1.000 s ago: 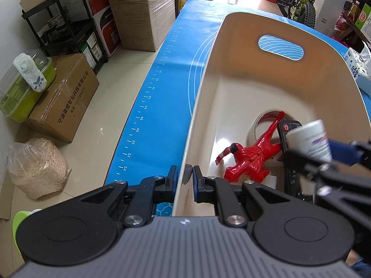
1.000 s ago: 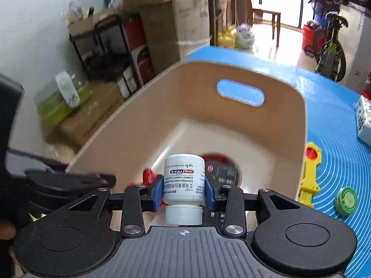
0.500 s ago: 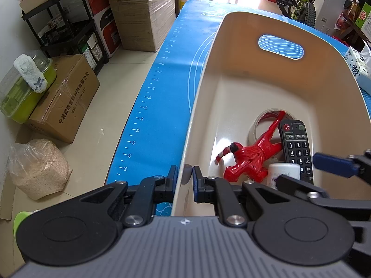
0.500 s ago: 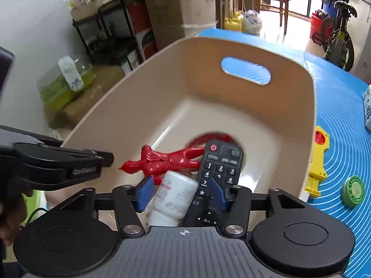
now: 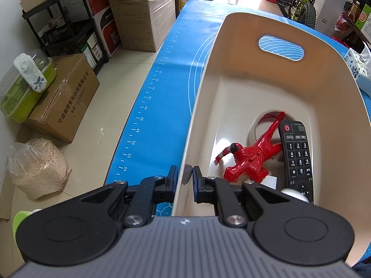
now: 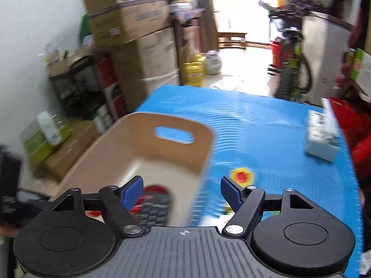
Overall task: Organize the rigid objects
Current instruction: 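Return the right gripper to the mat and grasp the green ointment tin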
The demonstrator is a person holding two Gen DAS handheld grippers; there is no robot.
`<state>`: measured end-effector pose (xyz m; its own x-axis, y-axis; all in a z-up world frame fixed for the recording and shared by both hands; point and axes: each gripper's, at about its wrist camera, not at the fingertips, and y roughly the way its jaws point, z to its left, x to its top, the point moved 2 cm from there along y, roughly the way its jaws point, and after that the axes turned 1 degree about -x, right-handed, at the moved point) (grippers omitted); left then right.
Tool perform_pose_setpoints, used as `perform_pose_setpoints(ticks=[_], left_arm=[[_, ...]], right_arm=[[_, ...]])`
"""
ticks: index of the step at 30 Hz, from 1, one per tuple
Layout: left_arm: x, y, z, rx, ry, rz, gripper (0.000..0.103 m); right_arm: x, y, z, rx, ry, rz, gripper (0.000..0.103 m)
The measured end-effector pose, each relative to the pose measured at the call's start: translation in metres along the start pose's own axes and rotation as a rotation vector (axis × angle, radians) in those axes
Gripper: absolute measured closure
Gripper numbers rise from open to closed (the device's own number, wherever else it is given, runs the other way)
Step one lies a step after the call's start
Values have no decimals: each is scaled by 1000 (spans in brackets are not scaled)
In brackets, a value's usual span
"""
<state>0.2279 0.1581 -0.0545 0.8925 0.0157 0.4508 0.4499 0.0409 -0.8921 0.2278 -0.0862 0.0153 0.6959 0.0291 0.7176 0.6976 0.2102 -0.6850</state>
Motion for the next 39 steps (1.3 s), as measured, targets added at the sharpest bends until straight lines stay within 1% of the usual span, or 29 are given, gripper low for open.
perform_pose_setpoints(ticks=[4,7,10,13,16,18,20,22,27,31,34,36,39], left_arm=[[0,1,0,-3,-3,1,88],[0,1,0,-3,-1,1,88],[0,1,0,-3,-2,1,88],[0,1,0,-2,-2,1,88],[0,1,0,-3,-2,1,88],[0,1,0,-3,-3,1,88],[0,1,0,-2,-2,1,88],[0,1,0,-1,1,0,88],[0,1,-1,0,0,1,88],[0,1,-1,1,-1,1,88],[0,1,-1,1,1,1,88],[-1,1,-1,0,-1,1,88],[-1,1,-1,-1,-3,0,88]], right_arm=[[-1,7,-45,-82,43,-1,25],[-7,22,-78,-142,84,23,25],[-15,42,-100,-180,112,61,25],[-32,60,-115,-228,88,98,25],[-46,80,-124,-257,73,131,25],[-55,91,-131,-268,98,146,25],[-63,99,-141,-277,147,143,25],[-71,109,-147,-282,180,152,25],[-76,124,-149,-299,208,163,26],[-76,129,-141,-325,159,152,26],[-75,127,-139,-305,146,143,35],[-75,125,-136,-305,128,138,49],[-76,120,-131,-342,107,123,49]])
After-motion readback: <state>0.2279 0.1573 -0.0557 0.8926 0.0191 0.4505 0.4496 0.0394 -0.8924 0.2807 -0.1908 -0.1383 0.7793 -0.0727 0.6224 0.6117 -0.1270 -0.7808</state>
